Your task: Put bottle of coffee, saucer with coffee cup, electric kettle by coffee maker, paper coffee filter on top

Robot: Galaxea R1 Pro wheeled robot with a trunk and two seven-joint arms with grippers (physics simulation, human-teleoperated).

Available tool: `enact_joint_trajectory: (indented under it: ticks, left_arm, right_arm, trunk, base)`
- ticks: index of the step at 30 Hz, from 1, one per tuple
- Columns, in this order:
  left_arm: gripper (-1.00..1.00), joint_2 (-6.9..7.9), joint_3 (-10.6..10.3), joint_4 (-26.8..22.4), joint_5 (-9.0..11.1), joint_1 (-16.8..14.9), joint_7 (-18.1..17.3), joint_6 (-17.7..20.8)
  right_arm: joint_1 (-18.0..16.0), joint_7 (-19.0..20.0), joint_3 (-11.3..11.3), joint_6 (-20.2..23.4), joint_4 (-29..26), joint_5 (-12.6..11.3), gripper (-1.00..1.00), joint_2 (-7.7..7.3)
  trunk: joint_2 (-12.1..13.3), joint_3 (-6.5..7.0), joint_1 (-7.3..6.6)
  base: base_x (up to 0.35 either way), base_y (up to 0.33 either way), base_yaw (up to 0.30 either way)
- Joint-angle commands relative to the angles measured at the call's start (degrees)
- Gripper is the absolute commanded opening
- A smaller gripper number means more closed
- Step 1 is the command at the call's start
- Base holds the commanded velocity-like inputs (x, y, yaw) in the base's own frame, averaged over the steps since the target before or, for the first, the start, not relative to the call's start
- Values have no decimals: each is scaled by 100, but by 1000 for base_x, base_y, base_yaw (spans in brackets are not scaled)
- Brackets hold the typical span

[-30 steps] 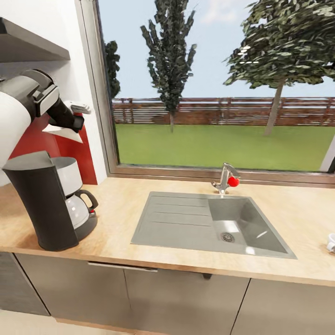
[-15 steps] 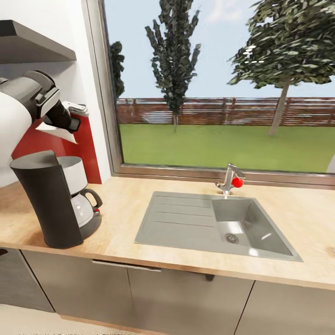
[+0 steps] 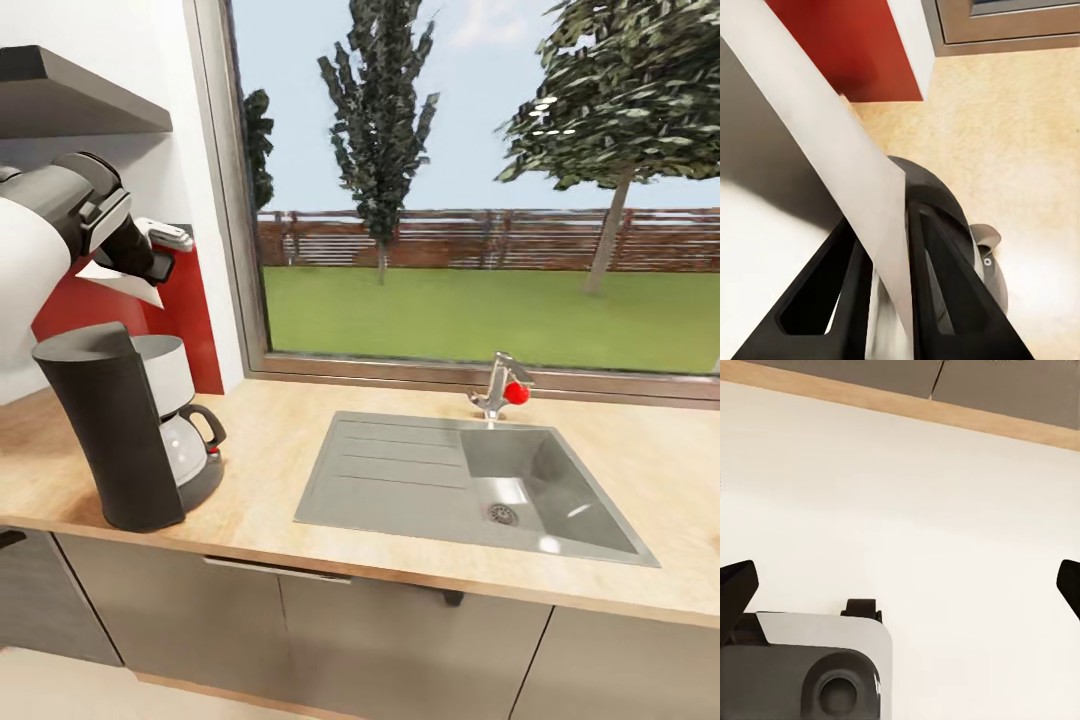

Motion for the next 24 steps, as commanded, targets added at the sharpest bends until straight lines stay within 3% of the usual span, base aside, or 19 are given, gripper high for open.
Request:
enact_joint_trajectory:
  ticks: [1, 7, 11, 17, 24]
  left_arm:
    - [-100, 2, -7, -11, -66, -3, -65, 14]
    - [-100, -13, -17, -14, -67, 65, -65, 0]
    - [-100, -104, -16, -12, -67, 83, -62, -5]
    - [-100, -391, -16, -19, -74, 226, -57, -23]
    - [-100, -423, -7, -19, -80, 242, -48, -34]
  right_arm:
    - [-4, -2, 9, -18, 5, 6, 100, -1]
    - [-4, -2, 9, -18, 5, 6, 100, -1]
    - [-4, -2, 9, -18, 5, 6, 100, -1]
    - [-4, -2, 9, -18, 5, 6, 100, -1]
    - [-4, -2, 9, -18, 5, 8, 100, -1]
  trunk:
    - [-5, -8, 1]
    - [-5, -8, 1]
    - [-5, -8, 1]
    - [-5, -8, 1]
    - [-5, -8, 1]
  base:
    - [0, 0, 44]
    - [0, 0, 16]
    - [0, 0, 2]
    - [0, 0, 0]
    - [0, 0, 0]
